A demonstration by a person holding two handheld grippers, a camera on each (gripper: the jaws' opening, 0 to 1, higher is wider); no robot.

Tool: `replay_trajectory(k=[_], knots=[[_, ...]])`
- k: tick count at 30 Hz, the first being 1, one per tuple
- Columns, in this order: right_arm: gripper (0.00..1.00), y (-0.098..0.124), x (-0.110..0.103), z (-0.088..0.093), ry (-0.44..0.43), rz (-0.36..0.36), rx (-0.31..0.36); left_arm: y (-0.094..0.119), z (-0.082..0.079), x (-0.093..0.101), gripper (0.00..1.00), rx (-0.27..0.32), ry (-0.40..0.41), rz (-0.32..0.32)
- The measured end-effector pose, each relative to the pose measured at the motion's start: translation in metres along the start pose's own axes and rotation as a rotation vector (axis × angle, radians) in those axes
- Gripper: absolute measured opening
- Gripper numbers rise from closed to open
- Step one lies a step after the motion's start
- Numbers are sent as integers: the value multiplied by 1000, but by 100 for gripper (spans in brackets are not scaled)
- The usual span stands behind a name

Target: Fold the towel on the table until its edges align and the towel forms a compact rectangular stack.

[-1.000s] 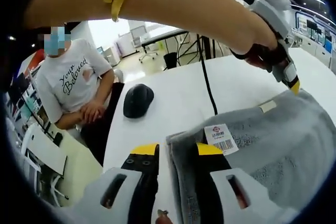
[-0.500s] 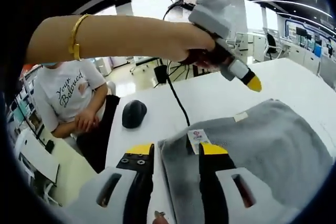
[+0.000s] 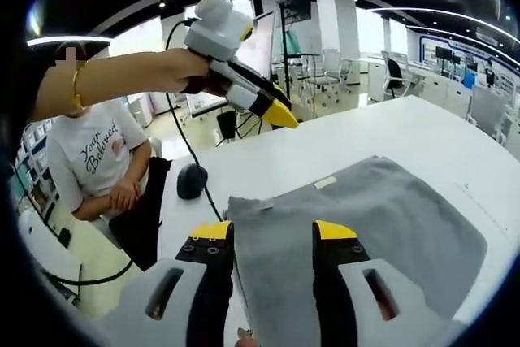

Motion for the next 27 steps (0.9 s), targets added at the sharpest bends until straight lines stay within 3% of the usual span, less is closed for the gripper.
replay_trajectory(k=[12,16,21,27], knots=[[47,28,4,10,-6,62,-9,55,31,9,53,-1,21,-20],[49,39,8,14,-3,77,-17,70,41,24,57,25,42,2],[50,58,14,16,12,89,-25,92,51,40,64,13,32,-14],[50,78,29,23,7,115,-35,118,53,58,70,36,29,-25]])
Point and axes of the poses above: the point that each gripper's makers call its tool centre point, and the gripper's own axes: y roughly backward along the fingers, x roughly to its right, z roughly out of its underside, the point moved 8 cm from there along y, roughly backward along the fingers, and after that the axes turned 11 degrees about y, right-handed, at the moved point
